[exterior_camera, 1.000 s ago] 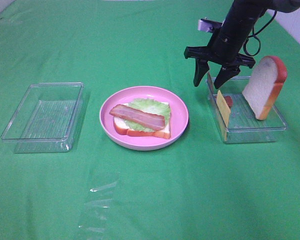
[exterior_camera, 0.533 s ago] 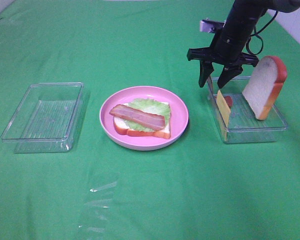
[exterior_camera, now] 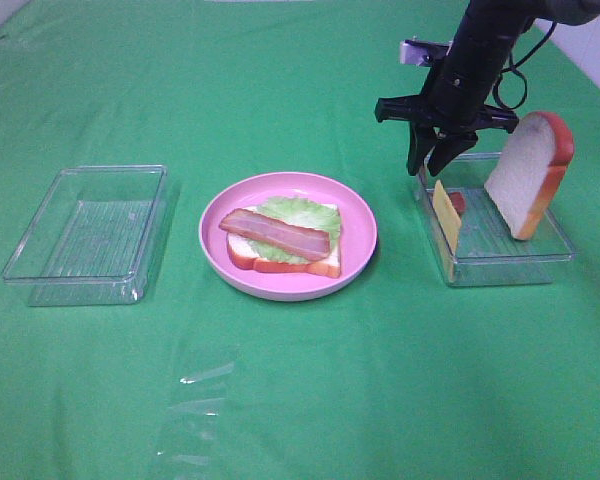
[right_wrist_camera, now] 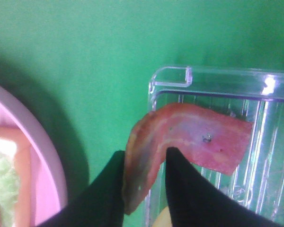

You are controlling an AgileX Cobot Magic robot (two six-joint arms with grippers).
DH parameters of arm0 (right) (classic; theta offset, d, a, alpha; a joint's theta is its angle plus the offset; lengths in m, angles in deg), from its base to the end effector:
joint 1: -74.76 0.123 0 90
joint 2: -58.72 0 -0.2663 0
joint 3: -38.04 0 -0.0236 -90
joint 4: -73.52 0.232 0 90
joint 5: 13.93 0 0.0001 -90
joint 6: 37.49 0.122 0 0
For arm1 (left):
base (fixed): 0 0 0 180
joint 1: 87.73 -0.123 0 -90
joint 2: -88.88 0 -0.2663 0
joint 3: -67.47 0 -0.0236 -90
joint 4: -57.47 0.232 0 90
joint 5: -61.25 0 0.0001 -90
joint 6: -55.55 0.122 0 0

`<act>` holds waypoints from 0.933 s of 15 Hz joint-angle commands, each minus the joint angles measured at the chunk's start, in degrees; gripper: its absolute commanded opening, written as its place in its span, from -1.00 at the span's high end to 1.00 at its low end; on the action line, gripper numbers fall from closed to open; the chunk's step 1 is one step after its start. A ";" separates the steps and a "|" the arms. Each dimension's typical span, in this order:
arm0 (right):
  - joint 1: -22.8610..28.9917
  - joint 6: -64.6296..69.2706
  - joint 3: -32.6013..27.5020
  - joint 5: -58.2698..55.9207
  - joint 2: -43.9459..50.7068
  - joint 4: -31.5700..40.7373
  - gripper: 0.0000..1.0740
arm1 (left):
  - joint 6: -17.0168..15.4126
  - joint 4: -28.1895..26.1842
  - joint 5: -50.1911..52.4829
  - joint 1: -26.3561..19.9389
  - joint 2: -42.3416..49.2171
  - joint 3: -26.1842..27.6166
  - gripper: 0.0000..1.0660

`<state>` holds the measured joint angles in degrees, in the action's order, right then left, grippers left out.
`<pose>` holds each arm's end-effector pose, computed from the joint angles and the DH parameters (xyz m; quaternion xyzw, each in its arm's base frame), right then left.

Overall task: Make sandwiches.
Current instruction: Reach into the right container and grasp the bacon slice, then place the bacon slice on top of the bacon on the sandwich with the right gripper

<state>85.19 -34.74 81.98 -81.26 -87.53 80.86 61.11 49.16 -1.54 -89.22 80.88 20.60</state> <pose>0.4647 0.1002 0.1254 -0.0474 0.9929 0.0710 0.0825 0.0202 -0.0152 0.2571 0.0353 0.8527 -0.0404 0.5197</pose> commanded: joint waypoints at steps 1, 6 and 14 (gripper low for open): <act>-0.06 0.57 0.23 0.17 0.06 -0.29 0.63 | -0.34 -0.52 0.92 0.40 1.09 -0.06 -0.83; -0.06 0.63 0.23 0.11 0.06 -0.29 1.00 | -0.40 -0.63 0.92 0.40 1.09 -0.06 -0.83; -0.06 0.46 0.23 -7.22 5.67 3.50 1.00 | -0.40 -0.80 0.92 0.40 1.09 -0.06 -0.83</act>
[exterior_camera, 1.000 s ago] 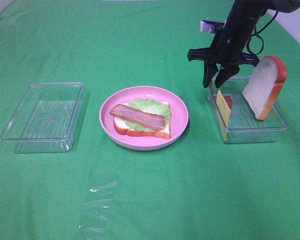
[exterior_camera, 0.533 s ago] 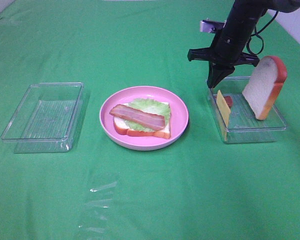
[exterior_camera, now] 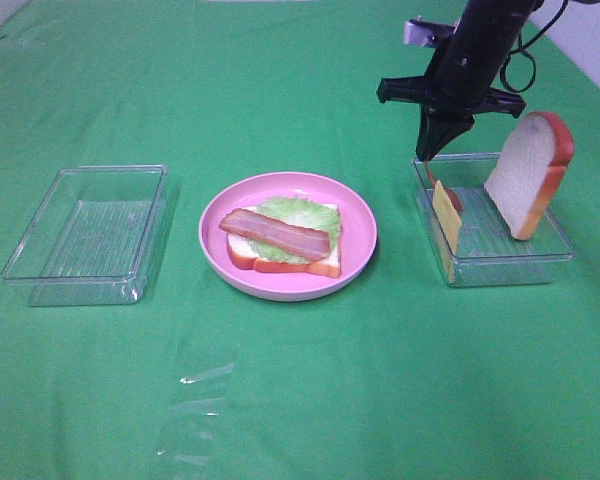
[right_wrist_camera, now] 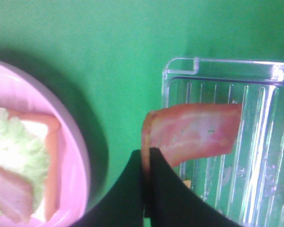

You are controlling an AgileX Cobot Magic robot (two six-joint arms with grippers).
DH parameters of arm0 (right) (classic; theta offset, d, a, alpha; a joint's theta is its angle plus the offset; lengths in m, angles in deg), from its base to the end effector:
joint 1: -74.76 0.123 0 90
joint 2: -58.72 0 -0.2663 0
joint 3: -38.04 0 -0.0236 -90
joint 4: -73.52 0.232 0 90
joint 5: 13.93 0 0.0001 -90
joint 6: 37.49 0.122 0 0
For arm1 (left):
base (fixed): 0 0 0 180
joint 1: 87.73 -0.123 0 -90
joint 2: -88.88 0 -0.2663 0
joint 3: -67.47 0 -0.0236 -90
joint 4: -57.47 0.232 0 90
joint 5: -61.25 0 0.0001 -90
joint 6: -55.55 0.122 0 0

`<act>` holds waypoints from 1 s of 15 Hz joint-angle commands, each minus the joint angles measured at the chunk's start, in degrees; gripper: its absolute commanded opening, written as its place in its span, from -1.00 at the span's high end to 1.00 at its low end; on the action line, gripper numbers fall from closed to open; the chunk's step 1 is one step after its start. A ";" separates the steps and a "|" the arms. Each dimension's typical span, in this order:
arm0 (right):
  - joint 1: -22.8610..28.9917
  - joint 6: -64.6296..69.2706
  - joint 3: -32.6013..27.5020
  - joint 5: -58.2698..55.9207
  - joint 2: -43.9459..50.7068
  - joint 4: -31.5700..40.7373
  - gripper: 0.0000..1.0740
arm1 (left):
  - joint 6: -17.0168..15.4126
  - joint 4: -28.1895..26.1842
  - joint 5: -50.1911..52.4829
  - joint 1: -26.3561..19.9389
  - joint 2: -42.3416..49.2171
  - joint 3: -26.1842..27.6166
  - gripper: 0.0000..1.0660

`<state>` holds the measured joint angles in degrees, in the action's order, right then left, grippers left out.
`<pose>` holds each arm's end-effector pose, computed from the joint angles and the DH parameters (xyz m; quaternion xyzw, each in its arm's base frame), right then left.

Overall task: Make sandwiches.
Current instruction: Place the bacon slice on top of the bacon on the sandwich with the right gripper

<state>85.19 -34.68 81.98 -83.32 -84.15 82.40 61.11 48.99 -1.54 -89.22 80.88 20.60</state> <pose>0.4590 0.1024 0.1529 -0.0462 0.9909 0.0861 0.0921 0.0202 -0.0155 0.2571 0.0354 0.8526 -0.0419 0.5197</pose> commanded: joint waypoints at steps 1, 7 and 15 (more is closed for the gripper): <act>-0.06 0.34 0.23 -5.90 3.67 2.52 1.00 | -0.40 -0.69 0.92 0.40 1.09 -0.06 -0.83; 0.00 -11.17 -3.95 -6.47 13.64 21.83 1.00 | -0.40 -0.86 0.92 0.40 1.09 -0.06 -0.83; 2.81 -33.23 -29.11 3.78 18.45 53.29 1.00 | -0.63 -0.86 0.92 0.40 1.09 -0.06 -0.83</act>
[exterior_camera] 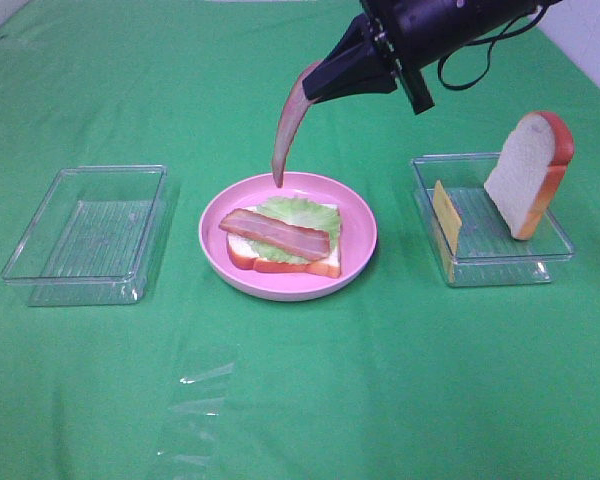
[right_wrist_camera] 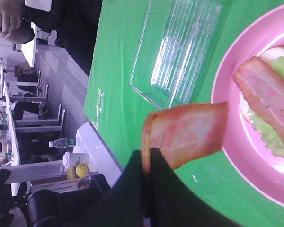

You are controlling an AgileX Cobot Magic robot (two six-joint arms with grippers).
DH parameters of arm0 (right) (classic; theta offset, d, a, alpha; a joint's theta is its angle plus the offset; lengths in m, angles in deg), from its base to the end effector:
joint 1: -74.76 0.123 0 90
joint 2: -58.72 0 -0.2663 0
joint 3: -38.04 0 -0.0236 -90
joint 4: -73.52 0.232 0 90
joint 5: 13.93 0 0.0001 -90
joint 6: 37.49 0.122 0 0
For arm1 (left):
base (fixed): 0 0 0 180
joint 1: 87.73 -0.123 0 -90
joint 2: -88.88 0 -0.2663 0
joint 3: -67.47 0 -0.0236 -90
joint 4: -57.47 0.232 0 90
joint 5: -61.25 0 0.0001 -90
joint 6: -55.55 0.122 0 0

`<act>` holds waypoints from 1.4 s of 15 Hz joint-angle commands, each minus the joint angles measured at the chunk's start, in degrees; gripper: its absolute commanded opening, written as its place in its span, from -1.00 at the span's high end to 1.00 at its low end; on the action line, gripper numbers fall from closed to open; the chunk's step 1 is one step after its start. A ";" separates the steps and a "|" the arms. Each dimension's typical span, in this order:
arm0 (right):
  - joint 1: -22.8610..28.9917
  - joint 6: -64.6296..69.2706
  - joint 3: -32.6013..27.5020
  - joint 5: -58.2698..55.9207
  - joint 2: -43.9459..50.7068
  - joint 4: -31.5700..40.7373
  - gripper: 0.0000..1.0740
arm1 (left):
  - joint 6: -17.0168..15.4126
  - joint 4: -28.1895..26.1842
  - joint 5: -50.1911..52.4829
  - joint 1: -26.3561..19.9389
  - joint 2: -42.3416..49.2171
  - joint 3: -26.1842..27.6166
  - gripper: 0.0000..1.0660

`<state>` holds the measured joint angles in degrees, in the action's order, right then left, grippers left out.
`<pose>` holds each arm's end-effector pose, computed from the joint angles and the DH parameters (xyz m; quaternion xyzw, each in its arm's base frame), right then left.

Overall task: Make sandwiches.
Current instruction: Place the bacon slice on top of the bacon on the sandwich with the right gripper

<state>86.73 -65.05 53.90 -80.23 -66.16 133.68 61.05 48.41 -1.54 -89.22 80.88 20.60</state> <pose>0.3785 0.1793 0.2196 -0.1206 0.8754 0.4577 0.0983 0.0201 -0.0166 0.2572 0.0353 0.8522 -0.0472 0.5198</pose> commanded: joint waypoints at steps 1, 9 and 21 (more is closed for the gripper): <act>3.38 -3.61 -1.09 2.69 0.29 1.60 1.00 | -0.57 -0.29 0.92 0.40 1.09 -0.06 -0.83; 10.43 -7.62 -0.17 11.75 -9.45 7.79 1.00 | -0.57 -0.29 0.92 0.40 1.09 -0.06 -0.83; 10.31 1.32 0.40 20.68 -10.60 -17.13 1.00 | -0.69 -0.29 0.92 0.40 1.09 -0.06 -0.83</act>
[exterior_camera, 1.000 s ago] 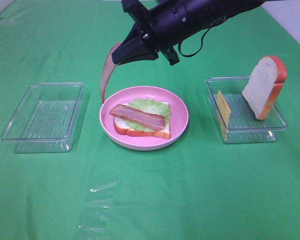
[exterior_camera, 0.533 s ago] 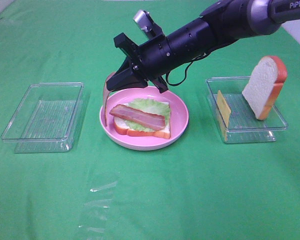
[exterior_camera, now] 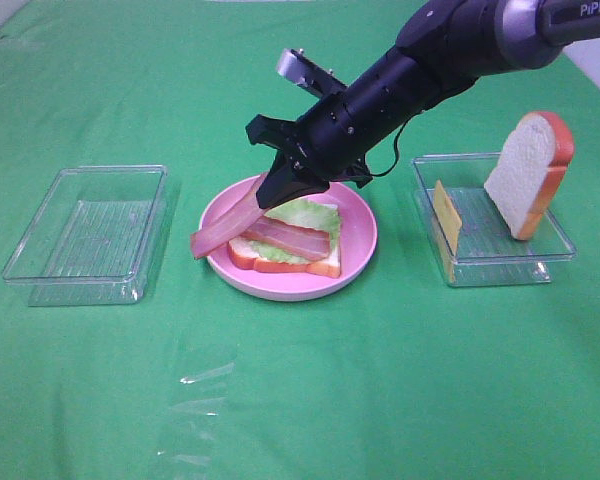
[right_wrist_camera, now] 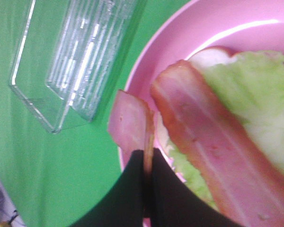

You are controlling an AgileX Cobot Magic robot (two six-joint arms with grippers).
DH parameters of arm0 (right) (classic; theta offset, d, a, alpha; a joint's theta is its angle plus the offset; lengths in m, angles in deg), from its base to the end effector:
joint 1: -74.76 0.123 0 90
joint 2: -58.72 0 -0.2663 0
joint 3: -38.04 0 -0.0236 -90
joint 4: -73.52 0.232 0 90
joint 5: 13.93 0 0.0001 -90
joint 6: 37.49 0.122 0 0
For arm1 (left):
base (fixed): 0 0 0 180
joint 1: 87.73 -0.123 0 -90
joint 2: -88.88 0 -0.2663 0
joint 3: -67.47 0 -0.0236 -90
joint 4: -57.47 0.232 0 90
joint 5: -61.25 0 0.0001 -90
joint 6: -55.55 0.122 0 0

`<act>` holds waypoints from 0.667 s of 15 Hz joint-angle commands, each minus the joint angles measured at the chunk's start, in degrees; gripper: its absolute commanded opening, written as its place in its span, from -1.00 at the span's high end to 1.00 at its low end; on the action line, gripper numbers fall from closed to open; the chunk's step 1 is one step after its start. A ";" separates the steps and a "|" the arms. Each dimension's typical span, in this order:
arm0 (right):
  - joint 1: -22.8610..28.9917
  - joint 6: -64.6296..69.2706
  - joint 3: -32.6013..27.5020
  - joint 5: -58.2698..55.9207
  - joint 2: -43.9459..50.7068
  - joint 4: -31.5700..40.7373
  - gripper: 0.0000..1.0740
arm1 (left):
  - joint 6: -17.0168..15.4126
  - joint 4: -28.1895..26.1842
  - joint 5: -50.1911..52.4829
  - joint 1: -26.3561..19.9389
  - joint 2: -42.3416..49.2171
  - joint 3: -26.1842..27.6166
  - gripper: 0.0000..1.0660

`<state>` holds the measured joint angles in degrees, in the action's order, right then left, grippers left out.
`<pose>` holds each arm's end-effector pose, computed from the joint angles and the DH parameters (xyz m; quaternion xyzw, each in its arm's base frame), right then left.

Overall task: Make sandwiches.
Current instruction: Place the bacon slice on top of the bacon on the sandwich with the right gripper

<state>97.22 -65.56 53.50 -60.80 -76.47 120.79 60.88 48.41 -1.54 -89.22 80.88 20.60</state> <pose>0.3858 0.2303 0.1223 -0.1730 0.9244 0.3169 0.1225 0.0201 -0.0166 0.2572 0.0340 0.8523 -0.0480 0.5197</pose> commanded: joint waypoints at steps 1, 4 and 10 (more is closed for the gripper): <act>-0.17 3.21 1.26 1.60 -0.29 -7.39 1.00 | -0.52 -0.29 0.92 0.40 1.09 -0.06 -0.83; -0.17 8.37 2.92 1.95 -0.29 -16.79 1.00 | -0.52 -0.29 0.92 0.40 1.09 -0.06 -0.83; -0.17 10.94 4.07 1.83 -0.29 -20.68 0.65 | -0.57 -0.29 0.92 0.40 1.09 -0.06 -0.83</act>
<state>97.22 -54.79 57.23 -59.08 -76.47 100.39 60.88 48.36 -1.54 -89.22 80.88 20.60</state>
